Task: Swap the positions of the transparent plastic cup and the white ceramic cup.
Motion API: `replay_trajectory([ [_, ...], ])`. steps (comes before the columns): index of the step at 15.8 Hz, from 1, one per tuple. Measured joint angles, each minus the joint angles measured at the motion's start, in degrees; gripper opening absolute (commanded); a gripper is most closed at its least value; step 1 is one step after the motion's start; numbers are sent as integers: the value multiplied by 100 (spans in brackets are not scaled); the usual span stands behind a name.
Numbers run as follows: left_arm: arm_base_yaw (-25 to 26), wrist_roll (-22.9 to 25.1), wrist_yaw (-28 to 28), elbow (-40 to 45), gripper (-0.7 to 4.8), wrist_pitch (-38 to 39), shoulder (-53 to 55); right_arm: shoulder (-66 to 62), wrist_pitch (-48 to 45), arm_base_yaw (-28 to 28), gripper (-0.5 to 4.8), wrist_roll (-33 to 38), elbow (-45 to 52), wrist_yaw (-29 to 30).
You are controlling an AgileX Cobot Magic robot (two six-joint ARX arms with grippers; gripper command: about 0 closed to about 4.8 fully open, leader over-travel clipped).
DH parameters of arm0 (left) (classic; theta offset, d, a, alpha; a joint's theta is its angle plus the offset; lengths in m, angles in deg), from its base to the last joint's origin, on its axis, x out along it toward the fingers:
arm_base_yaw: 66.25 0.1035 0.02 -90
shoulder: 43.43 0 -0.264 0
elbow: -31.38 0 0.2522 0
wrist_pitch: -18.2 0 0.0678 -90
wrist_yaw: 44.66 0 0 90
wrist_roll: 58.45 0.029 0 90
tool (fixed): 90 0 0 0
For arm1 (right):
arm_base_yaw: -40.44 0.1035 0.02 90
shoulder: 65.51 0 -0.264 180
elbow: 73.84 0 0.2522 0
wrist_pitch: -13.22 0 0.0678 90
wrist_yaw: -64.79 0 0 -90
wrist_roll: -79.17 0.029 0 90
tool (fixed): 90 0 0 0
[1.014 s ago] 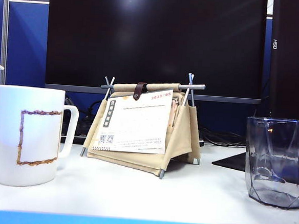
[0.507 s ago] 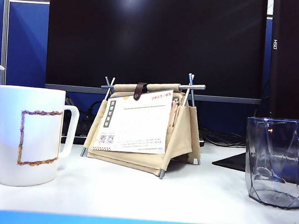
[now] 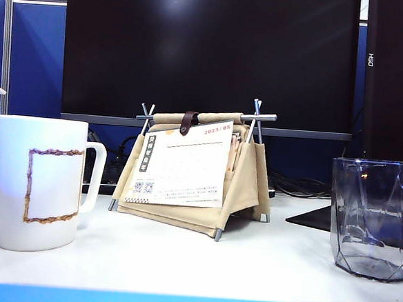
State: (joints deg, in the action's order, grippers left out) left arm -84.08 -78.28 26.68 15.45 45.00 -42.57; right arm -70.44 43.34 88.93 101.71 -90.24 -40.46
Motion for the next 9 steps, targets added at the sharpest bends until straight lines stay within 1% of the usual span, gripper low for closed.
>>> replay_trajectory([
  [2, 1237, -2, -24, 0, -1, 0, 0, 0, -2, 0, -3, 0, 0, 0],
  [4, 1821, -4, -70, 7, -1, -33, -66, 17, -7, 2, -3, 0, 2, -2],
  [6, 1832, -11, -155, 118, -1, -448, -57, 247, -20, -192, -3, 0, 7, 74],
  [7, 1832, -15, -166, 136, -1, -496, -59, 363, -20, -339, -2, -2, 7, 105],
  [8, 1832, -17, -170, 138, -1, -498, -59, 474, -83, -695, -2, -4, 9, 219],
  [9, 1832, -17, -168, 138, -1, -492, -57, 470, -151, -1421, -2, -4, 37, 354],
])
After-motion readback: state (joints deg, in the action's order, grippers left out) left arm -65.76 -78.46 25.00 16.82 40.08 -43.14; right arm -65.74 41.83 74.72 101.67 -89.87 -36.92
